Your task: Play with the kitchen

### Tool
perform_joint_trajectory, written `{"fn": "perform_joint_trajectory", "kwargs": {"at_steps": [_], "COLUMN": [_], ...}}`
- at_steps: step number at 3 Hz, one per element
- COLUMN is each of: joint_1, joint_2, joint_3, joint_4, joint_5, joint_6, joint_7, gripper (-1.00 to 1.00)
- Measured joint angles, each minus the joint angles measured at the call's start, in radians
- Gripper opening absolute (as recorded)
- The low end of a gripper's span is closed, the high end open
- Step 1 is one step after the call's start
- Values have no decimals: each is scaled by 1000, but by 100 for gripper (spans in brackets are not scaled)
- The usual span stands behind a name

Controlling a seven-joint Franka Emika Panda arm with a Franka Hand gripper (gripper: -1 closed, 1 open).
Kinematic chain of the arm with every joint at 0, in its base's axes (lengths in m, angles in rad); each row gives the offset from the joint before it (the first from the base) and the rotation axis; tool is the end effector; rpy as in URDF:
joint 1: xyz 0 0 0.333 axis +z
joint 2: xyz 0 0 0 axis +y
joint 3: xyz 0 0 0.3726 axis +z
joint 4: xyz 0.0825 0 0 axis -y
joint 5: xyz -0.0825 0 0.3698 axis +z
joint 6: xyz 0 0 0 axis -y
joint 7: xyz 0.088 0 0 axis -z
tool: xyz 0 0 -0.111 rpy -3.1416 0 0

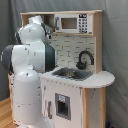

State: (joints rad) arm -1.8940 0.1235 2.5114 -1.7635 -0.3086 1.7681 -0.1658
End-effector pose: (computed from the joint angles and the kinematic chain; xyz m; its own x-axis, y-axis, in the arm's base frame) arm 0.4532 0.2607 0.6601 0.6698 0.7402 0.0595 0.7088 -0.6612 0.2457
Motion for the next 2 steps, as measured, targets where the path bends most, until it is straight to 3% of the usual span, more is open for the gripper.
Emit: {"fn": "perform_joint_trajectory", "kwargs": {"at_steps": [2], "joint_1": [13], "joint_2": [2], "joint_3": [125], "joint_4": [72], "joint_5": [-96], "joint_6": [-106], "joint_7": [61], "gripper": [100]}}
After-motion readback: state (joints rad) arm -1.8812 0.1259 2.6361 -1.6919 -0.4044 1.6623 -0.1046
